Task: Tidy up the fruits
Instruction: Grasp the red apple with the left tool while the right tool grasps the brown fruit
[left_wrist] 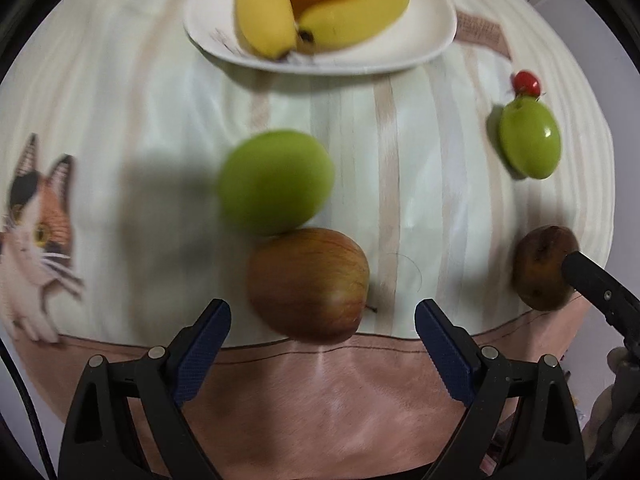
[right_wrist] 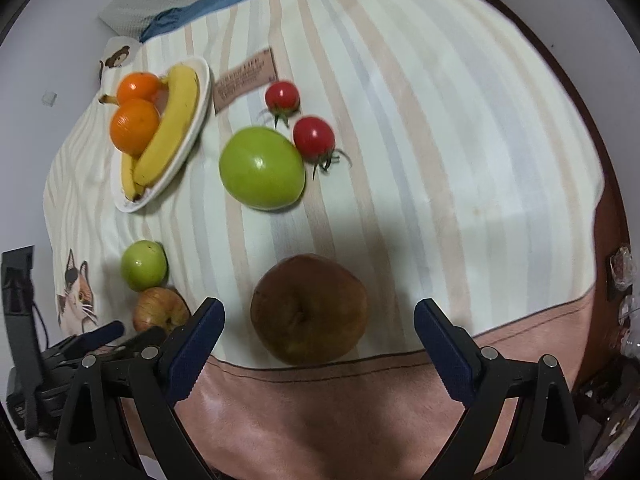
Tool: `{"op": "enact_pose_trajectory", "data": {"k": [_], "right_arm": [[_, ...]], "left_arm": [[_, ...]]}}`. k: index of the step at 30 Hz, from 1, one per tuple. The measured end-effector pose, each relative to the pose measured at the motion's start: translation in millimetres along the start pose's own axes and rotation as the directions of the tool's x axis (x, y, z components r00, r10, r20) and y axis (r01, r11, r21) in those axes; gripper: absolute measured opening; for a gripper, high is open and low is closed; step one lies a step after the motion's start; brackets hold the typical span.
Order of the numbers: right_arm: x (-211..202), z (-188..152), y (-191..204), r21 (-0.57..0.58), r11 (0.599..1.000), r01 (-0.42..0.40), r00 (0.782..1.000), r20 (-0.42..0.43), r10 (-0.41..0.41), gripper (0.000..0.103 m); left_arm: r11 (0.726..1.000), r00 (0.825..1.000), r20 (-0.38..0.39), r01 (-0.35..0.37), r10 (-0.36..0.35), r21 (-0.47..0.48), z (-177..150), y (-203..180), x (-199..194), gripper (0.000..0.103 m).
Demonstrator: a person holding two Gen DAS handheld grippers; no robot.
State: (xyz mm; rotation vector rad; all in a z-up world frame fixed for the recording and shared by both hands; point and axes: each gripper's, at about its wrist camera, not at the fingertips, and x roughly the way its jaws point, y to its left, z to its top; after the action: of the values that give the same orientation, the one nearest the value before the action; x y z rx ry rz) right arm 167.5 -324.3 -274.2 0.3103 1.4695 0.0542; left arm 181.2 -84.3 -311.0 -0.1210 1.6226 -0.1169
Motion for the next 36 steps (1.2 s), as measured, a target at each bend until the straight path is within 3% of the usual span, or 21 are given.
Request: {"op": "enact_pose_trajectory", "data": {"k": [8, 20, 27, 29, 36], "right_arm": [[29.2, 3.8, 11.4, -0.014, 1.000, 0.014, 0.998, -0.054, -0.015, 0.098], [46.5, 6.7, 22.7, -0.026, 0.999, 0.033, 0.997, -0.066, -0.034, 0.098], [52.0, 5.8, 29.7, -0.043, 0.997, 0.064, 0.996, -0.052, -0.066, 0.081], [51.5, 5.8, 29.0, -0.047, 0.996, 0.076, 0.996, -0.045, -0.078, 0.074], [46.1, 2.1, 24.2, -0.075, 0.993, 0.092, 0.996, -0.014, -0.093, 0.071]], "left_arm": [[1.000, 0.999, -0.051, -0.008, 0.008, -0.002, 0.7, -5.6, 30.5, 0.094], [1.000, 0.999, -0.033, -0.013, 0.013, 0.001, 0.4, -7.8, 38.2, 0.094], [0.999, 0.999, -0.004, -0.037, 0.037, 0.010, 8.3, -7.1, 33.8, 0.078], [0.998, 0.998, 0.006, -0.059, 0.059, 0.013, 9.8, -5.6, 32.9, 0.066], [0.997, 0.997, 0.029, -0.068, 0.067, 0.031, 16.8, 4.4, 28.5, 0.063]]}}
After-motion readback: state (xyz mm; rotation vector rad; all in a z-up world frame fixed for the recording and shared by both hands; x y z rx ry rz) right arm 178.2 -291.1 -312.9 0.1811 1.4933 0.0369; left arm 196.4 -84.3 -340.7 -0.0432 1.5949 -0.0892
